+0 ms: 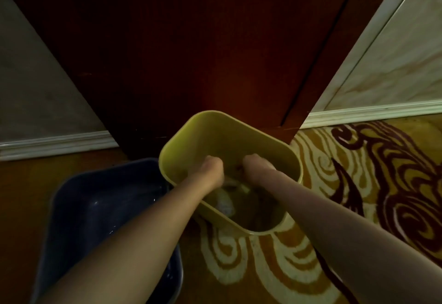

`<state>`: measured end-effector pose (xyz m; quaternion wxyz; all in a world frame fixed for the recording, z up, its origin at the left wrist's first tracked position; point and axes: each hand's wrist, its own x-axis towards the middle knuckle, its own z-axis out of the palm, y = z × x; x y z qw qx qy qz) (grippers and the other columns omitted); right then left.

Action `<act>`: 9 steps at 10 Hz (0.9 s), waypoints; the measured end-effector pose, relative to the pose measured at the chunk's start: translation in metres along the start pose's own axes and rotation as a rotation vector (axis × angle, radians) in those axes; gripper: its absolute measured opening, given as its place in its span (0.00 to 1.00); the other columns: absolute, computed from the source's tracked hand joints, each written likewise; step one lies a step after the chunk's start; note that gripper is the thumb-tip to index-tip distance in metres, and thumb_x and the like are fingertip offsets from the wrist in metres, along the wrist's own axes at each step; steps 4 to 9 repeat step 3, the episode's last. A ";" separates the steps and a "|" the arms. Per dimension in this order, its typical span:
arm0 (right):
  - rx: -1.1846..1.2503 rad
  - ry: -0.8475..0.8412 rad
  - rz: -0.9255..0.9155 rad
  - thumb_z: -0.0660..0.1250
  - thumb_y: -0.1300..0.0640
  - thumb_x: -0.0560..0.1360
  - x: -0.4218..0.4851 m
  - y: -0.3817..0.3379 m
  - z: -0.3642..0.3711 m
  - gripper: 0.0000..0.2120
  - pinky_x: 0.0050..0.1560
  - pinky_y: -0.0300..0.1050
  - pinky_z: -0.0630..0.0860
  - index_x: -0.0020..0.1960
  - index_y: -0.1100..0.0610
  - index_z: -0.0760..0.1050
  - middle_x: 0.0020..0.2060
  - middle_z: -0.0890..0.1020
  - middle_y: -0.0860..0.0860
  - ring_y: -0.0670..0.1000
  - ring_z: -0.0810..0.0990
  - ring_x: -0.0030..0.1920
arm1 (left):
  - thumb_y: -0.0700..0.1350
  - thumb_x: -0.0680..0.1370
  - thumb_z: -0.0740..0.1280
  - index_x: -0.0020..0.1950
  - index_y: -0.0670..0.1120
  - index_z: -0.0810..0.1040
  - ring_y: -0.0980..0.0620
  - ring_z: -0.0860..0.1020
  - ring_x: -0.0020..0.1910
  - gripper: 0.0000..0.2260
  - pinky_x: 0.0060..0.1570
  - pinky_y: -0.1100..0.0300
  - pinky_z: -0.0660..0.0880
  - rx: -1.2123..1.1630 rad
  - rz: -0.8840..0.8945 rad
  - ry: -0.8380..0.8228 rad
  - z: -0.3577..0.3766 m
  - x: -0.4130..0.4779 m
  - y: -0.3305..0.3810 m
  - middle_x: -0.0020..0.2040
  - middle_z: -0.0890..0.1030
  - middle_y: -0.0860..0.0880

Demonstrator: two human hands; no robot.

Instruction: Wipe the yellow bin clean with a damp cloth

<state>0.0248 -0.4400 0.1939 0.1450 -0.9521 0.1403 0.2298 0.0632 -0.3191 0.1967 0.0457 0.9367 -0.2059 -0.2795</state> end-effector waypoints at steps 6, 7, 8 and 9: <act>0.383 0.067 -0.034 0.60 0.56 0.78 -0.149 -0.023 -0.133 0.16 0.52 0.46 0.76 0.65 0.56 0.71 0.57 0.79 0.56 0.54 0.79 0.53 | 0.53 0.79 0.55 0.55 0.45 0.76 0.46 0.78 0.50 0.16 0.46 0.51 0.75 -0.225 0.007 0.086 -0.122 -0.140 0.007 0.51 0.81 0.47; 0.383 0.067 -0.034 0.60 0.56 0.78 -0.149 -0.023 -0.133 0.16 0.52 0.46 0.76 0.65 0.56 0.71 0.57 0.79 0.56 0.54 0.79 0.53 | 0.53 0.79 0.55 0.55 0.45 0.76 0.46 0.78 0.50 0.16 0.46 0.51 0.75 -0.225 0.007 0.086 -0.122 -0.140 0.007 0.51 0.81 0.47; 0.383 0.067 -0.034 0.60 0.56 0.78 -0.149 -0.023 -0.133 0.16 0.52 0.46 0.76 0.65 0.56 0.71 0.57 0.79 0.56 0.54 0.79 0.53 | 0.53 0.79 0.55 0.55 0.45 0.76 0.46 0.78 0.50 0.16 0.46 0.51 0.75 -0.225 0.007 0.086 -0.122 -0.140 0.007 0.51 0.81 0.47; 0.383 0.067 -0.034 0.60 0.56 0.78 -0.149 -0.023 -0.133 0.16 0.52 0.46 0.76 0.65 0.56 0.71 0.57 0.79 0.56 0.54 0.79 0.53 | 0.53 0.79 0.55 0.55 0.45 0.76 0.46 0.78 0.50 0.16 0.46 0.51 0.75 -0.225 0.007 0.086 -0.122 -0.140 0.007 0.51 0.81 0.47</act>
